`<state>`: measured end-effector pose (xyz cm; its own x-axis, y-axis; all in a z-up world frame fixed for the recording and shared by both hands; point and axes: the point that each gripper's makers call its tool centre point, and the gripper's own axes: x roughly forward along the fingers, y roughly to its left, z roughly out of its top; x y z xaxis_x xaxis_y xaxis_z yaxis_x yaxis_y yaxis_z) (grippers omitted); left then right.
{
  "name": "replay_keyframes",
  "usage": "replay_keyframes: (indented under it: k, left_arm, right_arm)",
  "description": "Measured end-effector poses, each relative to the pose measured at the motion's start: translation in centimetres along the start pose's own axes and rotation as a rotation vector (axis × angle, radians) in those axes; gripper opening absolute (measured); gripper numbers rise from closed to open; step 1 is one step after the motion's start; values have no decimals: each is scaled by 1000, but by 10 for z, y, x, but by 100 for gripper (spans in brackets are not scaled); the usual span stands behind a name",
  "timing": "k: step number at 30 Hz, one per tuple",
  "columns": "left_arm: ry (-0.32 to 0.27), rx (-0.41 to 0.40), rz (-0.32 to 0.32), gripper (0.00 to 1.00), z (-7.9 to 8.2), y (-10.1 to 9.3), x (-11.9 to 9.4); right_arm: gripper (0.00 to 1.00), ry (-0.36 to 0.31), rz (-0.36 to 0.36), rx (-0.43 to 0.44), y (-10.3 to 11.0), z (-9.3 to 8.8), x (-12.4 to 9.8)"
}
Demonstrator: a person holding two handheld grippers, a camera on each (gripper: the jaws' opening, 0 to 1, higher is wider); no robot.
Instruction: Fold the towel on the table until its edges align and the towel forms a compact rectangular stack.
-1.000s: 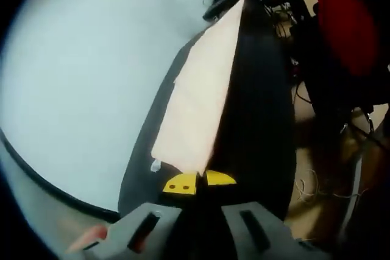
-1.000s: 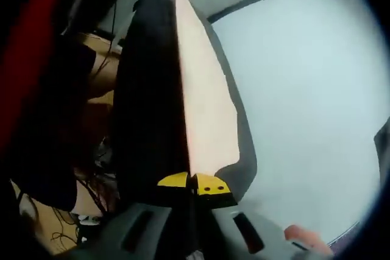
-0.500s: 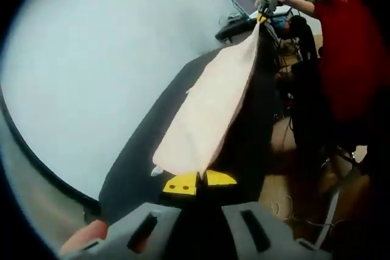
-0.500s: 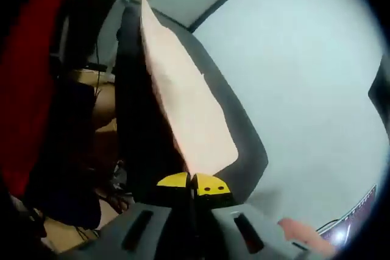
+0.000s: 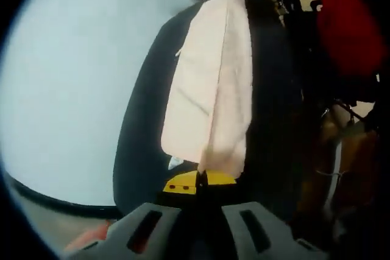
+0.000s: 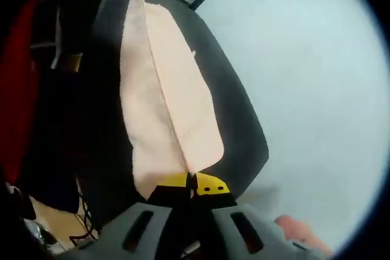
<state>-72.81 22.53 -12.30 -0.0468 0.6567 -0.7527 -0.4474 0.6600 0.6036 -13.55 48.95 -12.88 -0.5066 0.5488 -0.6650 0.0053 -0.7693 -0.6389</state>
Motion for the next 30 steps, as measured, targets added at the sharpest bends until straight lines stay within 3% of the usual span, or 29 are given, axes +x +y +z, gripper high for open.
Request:
replay_keyframes:
  k: [3, 5, 9, 17, 20, 26, 30]
  left_arm:
    - [79, 75, -19, 0, -3, 18, 8]
    - [130, 149, -26, 0, -1, 30, 13]
    - [176, 196, -68, 0, -2, 49, 31]
    - [179, 258, -137, 0, -5, 53, 73]
    - [191, 241, -138, 0, -12, 61, 90]
    - [194, 189, -178, 0, -25, 63, 116]
    - [151, 125, -191, 0, -34, 70, 130]
  right_arm:
    - [0, 27, 18, -22, -6, 8, 10]
    - [0, 64, 21, -63, -18, 3, 18]
    - [0, 106, 28, -68, -38, -4, 38]
    - [0, 194, 65, -70, -47, -26, 88]
    - [0, 199, 77, -37, -58, -27, 106]
    - [0, 229, 123, -21, -53, -28, 139]
    - [0, 232, 153, -25, -48, -29, 151]
